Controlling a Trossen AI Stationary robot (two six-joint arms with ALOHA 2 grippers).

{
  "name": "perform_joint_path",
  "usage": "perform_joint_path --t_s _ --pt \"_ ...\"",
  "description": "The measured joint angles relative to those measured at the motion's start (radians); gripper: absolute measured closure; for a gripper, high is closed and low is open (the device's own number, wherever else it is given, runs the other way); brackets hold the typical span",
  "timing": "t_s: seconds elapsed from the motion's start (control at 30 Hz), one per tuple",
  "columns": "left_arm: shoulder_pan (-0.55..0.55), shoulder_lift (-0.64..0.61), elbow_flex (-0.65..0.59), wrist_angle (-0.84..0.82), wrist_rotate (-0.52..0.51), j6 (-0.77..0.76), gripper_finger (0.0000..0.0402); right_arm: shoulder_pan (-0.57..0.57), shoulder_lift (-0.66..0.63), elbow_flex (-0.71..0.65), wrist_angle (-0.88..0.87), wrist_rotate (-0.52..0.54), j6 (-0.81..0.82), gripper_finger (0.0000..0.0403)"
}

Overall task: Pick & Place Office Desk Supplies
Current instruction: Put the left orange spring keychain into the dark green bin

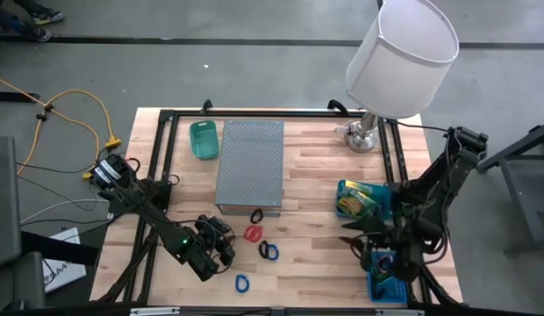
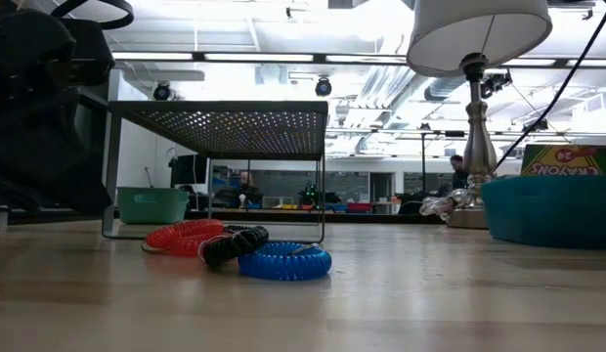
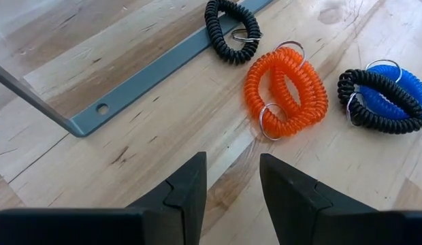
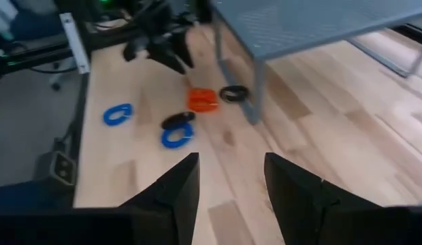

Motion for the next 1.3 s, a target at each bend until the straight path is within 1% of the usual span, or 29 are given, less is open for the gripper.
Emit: perform_joint_path --t_s 0.13,0.43,0.67,0.93,1.07,1.23,1.3 --pt "0.0 0.0 0.0 0.0 0.0 0.0 0.027 -0.039 0.0 0.0 0.092 -0.056 -0.1 0.025" --pt "-0.001 0.0 0.0 0.009 0.003 0.026 0.027 -0.129 0.001 0.0 0.226 -0.17 -0.292 0.025" --pt "-0.002 0.0 0.0 0.015 0.005 0.047 0.027 -0.224 0.001 0.0 0.288 -0.29 -0.427 0.025" --pt "-0.001 0.0 0.0 0.02 0.006 0.053 0.027 -0.34 0.001 0.0 0.358 -0.412 -0.627 0.025" --pt "-0.001 0.0 0.0 0.022 0.006 0.053 0.027 -0.384 0.001 0.0 0.368 -0.438 -0.671 0.025" --pt "-0.001 0.0 0.0 0.028 0.006 0.053 0.027 -0.416 0.001 0.0 0.367 -0.437 -0.687 0.025" --pt "-0.001 0.0 0.0 0.028 0.006 0.053 0.027 -0.429 0.001 0.0 0.367 -0.415 -0.693 0.025"
